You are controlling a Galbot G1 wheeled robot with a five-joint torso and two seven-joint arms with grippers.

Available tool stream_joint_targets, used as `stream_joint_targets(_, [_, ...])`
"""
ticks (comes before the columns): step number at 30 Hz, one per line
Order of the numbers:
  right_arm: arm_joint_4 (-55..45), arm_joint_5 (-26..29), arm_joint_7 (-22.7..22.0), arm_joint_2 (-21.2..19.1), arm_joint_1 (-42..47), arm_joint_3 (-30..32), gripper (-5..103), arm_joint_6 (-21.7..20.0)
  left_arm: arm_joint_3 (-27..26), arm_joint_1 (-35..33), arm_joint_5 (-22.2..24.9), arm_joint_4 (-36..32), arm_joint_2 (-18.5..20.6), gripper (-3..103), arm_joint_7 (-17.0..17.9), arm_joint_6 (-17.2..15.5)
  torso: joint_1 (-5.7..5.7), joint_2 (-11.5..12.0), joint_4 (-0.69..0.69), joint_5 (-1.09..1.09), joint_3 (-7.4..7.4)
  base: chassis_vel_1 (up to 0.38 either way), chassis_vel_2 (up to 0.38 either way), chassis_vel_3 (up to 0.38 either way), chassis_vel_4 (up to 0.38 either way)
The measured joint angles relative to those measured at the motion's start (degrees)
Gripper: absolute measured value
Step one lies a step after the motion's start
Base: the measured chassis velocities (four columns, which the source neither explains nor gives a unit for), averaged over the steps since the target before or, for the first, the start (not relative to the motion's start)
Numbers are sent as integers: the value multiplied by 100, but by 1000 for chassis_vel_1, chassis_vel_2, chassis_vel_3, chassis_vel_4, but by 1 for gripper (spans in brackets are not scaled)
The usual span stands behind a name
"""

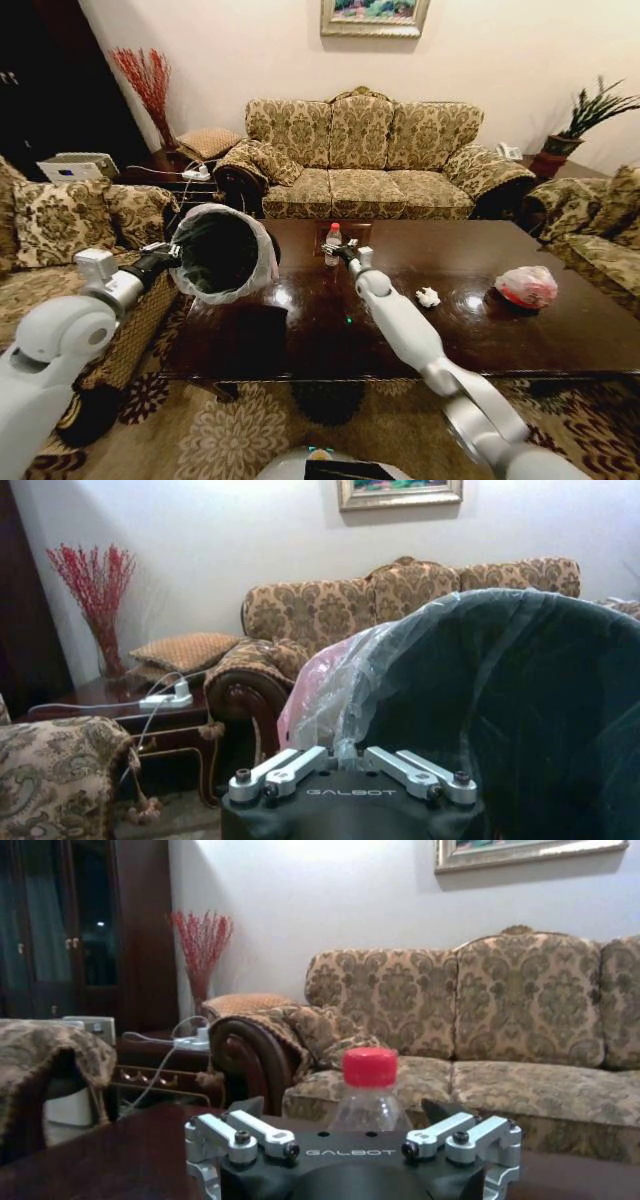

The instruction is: Move to the front of the table and place the trash on the table into the trash bin.

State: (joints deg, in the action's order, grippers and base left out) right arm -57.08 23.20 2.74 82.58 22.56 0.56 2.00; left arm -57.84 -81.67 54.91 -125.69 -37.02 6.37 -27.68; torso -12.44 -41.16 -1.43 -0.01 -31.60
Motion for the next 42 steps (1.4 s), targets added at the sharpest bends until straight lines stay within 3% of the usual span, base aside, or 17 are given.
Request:
stream_joint_targets(12, [844, -210, 130, 293, -282, 262, 98, 183, 16, 32, 1, 80, 2, 0, -18, 19, 0, 0, 1, 1, 0, 0, 0, 0, 0])
stream_joint_targets(18, [852, -216, 146, 286, -254, 230, 79, 185, 20, 40, 2, 117, -2, 0, -27, 36, 0, 0, 2, 1, 0, 0, 0, 0, 0])
stream_joint_targets(23, [815, -220, 137, 254, -211, 211, 71, 179, 35, 51, -1, 139, -6, 0, -31, 41, 0, 0, 1, 1, 0, 0, 0, 0, 0])
stream_joint_targets(27, [771, -242, 110, 226, -143, 214, 55, 164, 53, 64, -5, 191, -3, 0, -48, 50, 1, -1, 1, 1, 1, 0, 0, 0, 0])
stream_joint_targets(33, [624, -198, 72, 150, -70, 164, 44, 136, 67, 64, -9, 240, 1, 0, -64, 54, 1, -1, 1, 1, 1, 0, 0, 0, 0])
stream_joint_targets(37, [221, -56, -16, 14, 34, 79, 35, 70, 69, 64, -9, 265, 45, 0, -65, 66, 0, 0, 2, 2, 0, 0, 0, 0, 0])
stream_joint_targets(42, [-1254, 299, -178, -399, 280, -123, 25, -93, 85, 98, 12, 346, 171, 0, -64, 82, 0, 0, 2, 2, 0, 0, 0, 0, 0])
